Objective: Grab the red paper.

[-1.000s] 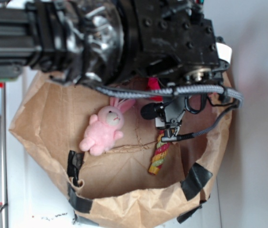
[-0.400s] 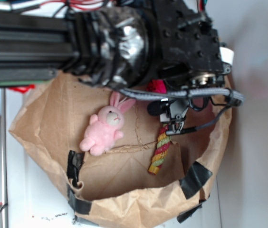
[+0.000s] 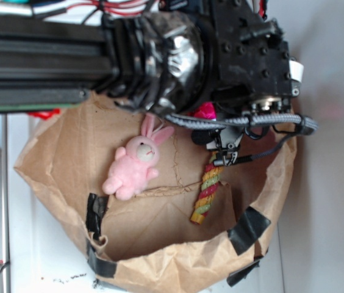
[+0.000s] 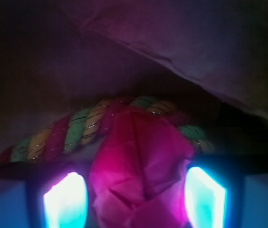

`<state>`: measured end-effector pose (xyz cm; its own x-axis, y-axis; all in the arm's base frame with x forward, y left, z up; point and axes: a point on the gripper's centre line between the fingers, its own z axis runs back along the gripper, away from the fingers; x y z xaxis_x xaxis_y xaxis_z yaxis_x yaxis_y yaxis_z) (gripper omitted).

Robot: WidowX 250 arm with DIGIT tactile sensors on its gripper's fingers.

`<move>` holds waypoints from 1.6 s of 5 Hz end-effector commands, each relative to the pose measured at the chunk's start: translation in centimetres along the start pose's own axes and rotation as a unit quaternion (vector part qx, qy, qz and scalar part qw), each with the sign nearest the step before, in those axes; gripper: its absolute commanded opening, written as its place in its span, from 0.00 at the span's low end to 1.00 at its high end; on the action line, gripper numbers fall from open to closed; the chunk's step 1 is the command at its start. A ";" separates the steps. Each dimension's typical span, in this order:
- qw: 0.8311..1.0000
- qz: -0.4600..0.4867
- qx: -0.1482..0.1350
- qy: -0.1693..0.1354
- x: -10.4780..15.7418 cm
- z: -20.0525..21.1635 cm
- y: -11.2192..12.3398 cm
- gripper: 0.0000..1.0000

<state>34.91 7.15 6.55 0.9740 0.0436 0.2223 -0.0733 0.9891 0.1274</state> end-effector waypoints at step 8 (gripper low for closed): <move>0.994 0.001 -0.094 -0.057 -5.2 14.9 -2.0 0.00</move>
<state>26.50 2.30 17.82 0.9609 0.0390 0.2743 -0.0228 0.9978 -0.0619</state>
